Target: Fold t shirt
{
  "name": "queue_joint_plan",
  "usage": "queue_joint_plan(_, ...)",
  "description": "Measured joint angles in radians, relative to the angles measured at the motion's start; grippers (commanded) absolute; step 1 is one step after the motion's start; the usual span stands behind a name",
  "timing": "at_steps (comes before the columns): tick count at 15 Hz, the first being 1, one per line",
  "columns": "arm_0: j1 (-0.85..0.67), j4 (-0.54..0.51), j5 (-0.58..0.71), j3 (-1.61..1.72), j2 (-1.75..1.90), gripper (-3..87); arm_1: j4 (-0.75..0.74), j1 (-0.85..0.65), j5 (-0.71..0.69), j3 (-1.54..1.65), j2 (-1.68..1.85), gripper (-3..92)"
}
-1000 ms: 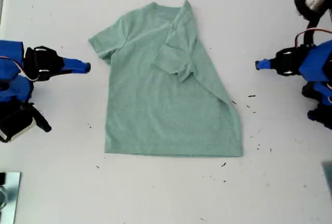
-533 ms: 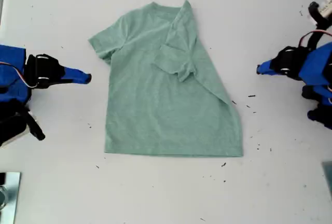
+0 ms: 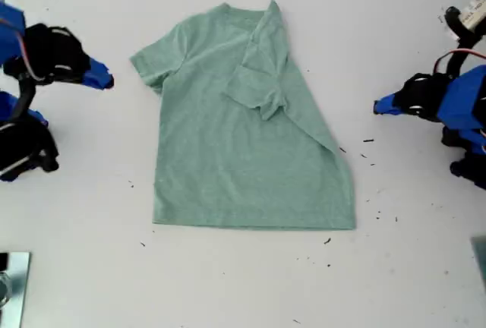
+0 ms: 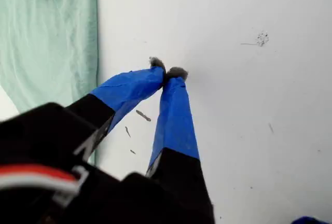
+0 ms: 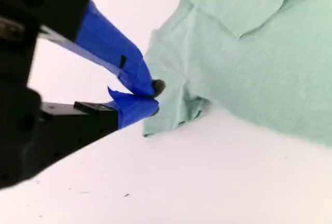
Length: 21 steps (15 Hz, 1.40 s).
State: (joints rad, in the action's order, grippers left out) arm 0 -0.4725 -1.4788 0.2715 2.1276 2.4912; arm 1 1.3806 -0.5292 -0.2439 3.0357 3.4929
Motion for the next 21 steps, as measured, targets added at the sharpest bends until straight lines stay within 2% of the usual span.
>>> queue_joint_plan(1,-0.075,-0.054,0.087,-0.14,-0.132,3.3,0.0,-0.002,0.002,0.0,0.0,2.2)
queue_joint_plan(2,-0.144,-0.086,0.173,-0.255,-0.242,20.4,0.0,0.0,0.002,0.0,0.0,2.2)
queue_joint_plan(3,-0.192,-0.101,0.245,-0.333,-0.356,30.3,-0.005,0.0,0.002,0.0,0.0,2.2)
queue_joint_plan(7,-0.247,-0.095,0.35,-0.465,-0.555,33.1,-0.037,0.029,0.006,0.0,0.0,2.2)
queue_joint_plan(9,-0.284,-0.054,0.357,-0.413,-0.571,32.9,-0.037,0.032,0.006,0.0,0.0,2.2)
queue_joint_plan(13,-0.407,0.169,0.416,-0.175,-0.661,31.9,-0.037,0.049,0.009,0.0,0.0,2.2)
queue_joint_plan(17,-0.426,0.353,0.425,-0.132,-0.887,27.3,-0.037,0.075,0.021,0.0,0.0,2.2)
queue_joint_plan(18,-0.423,0.364,0.42,-0.135,-0.925,16.8,-0.037,0.087,0.025,0.0,0.0,2.2)
queue_joint_plan(19,-0.402,0.376,0.419,-0.133,-0.945,1.3,-0.037,0.087,0.031,0.0,0.0,2.2)
queue_joint_plan(21,-0.373,0.428,0.425,-0.149,-0.999,-0.2,-0.037,0.087,0.031,0.0,0.0,2.2)
